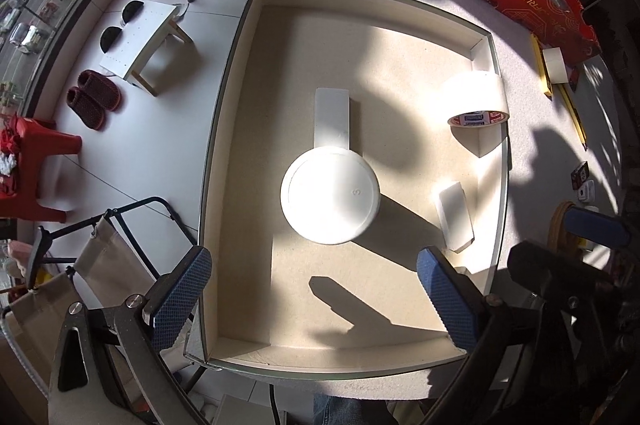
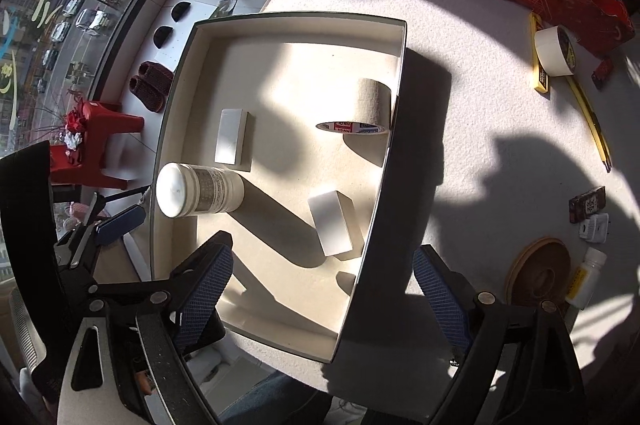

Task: Organize rigid objects
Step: 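Set the pill bottle in the tray with the left tool while the right releases the block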

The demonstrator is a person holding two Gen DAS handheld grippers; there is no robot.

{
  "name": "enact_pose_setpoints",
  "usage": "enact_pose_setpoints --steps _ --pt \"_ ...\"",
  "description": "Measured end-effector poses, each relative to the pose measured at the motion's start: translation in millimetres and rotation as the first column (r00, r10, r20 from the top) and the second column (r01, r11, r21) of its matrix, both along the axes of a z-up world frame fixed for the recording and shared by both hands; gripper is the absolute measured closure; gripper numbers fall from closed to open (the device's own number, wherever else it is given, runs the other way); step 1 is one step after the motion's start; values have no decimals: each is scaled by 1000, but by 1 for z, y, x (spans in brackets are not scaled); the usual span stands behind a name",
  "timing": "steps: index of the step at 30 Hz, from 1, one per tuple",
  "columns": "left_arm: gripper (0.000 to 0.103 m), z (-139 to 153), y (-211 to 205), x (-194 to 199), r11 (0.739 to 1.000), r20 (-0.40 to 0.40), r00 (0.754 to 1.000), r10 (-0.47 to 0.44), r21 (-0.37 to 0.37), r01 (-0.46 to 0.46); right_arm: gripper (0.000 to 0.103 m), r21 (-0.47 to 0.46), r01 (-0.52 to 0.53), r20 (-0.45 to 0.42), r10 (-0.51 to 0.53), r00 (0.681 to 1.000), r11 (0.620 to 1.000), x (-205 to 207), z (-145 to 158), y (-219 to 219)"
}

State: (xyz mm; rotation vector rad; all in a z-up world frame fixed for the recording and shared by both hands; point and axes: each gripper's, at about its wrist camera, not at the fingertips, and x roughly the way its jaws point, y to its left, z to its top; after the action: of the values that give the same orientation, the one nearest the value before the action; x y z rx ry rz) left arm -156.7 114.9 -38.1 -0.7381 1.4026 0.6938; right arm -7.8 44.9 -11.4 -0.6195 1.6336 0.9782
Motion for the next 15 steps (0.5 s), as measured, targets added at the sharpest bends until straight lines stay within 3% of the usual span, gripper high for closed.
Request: enact_pose_setpoints --steps 9,15 --pt "0 5 -26 7 997 -23 996 -81 -9 81 11 -16 72 -27 -72 997 997 9 -1 -37" --pt "0 25 -50 41 981 27 981 -192 -1 192 10 -29 216 -7 -216 976 976 40 -2 -88"
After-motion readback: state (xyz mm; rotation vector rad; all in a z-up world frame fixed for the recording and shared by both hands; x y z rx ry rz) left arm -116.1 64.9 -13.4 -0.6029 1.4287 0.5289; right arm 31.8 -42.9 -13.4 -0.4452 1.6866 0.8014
